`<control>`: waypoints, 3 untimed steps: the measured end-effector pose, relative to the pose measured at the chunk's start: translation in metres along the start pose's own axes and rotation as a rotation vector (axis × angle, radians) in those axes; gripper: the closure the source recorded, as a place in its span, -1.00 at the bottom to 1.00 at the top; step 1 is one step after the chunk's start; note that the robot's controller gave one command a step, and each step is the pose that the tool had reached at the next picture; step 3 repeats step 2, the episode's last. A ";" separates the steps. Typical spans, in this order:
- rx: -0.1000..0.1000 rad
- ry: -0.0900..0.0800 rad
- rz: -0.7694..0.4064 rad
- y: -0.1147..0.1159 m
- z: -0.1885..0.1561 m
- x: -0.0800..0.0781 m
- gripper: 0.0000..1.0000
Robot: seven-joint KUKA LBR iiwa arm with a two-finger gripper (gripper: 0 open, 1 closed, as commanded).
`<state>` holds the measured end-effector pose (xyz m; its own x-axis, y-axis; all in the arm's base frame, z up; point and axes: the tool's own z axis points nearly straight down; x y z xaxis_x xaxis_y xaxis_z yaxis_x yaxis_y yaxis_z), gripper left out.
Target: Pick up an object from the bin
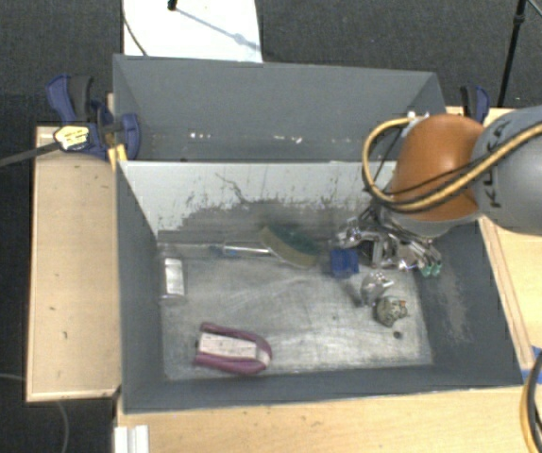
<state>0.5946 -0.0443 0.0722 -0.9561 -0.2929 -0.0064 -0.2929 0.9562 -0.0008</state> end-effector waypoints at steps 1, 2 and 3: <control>0.002 -0.005 0.002 -0.001 -0.003 -0.002 1.00; 0.003 -0.006 -0.150 0.036 -0.278 0.041 1.00; 0.003 -0.006 -0.150 0.036 -0.278 0.041 1.00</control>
Offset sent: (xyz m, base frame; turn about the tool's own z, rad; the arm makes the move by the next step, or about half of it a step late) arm 0.0000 0.0000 0.0000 0.0000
